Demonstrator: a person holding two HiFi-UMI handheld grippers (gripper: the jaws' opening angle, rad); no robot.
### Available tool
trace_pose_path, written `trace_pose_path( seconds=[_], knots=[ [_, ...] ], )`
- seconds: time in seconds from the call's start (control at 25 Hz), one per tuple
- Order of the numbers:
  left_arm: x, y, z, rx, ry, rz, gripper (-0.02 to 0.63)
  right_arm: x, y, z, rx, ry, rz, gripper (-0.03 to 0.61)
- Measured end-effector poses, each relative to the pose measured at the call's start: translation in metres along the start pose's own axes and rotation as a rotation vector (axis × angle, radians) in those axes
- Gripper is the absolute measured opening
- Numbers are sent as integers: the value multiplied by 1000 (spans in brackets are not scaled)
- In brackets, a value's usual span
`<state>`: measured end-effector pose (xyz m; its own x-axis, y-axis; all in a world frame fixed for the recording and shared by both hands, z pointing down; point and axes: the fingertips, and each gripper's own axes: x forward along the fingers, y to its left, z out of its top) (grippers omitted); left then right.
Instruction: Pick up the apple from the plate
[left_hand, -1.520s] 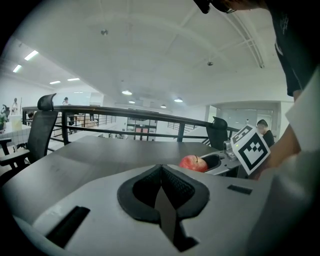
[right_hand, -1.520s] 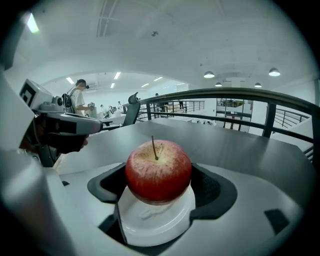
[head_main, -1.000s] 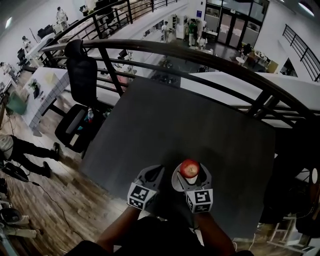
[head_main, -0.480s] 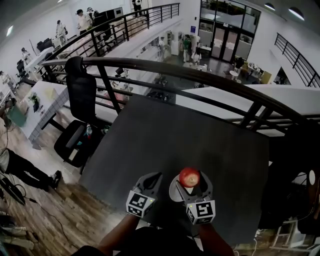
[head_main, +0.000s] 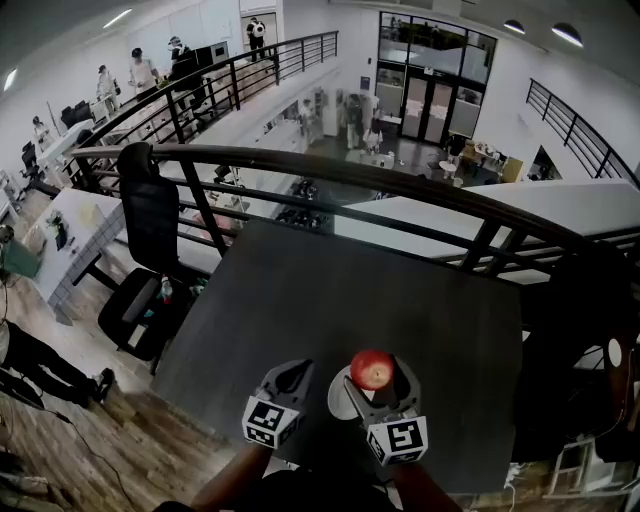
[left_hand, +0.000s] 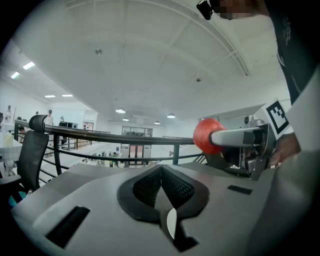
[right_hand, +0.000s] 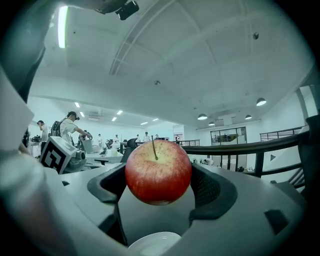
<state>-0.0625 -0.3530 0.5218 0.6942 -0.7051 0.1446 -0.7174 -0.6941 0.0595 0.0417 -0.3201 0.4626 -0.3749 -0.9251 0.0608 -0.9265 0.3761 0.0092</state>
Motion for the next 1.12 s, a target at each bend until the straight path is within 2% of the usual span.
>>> trace_pose_path(
  seconds=[0.32,0.6,1.12],
  knots=[
    [4,-4,2,-3,-3,-15,23,-2,-2,11,-63,-37,-19,394],
    [7,-7,0,2,-7,-8,23,-2,-5,5,-23,-25,-24,396],
    [11,-12,-2,-4,-6,-12,23,-1,-8,-2,-46,-12,-12,396]
  ],
)
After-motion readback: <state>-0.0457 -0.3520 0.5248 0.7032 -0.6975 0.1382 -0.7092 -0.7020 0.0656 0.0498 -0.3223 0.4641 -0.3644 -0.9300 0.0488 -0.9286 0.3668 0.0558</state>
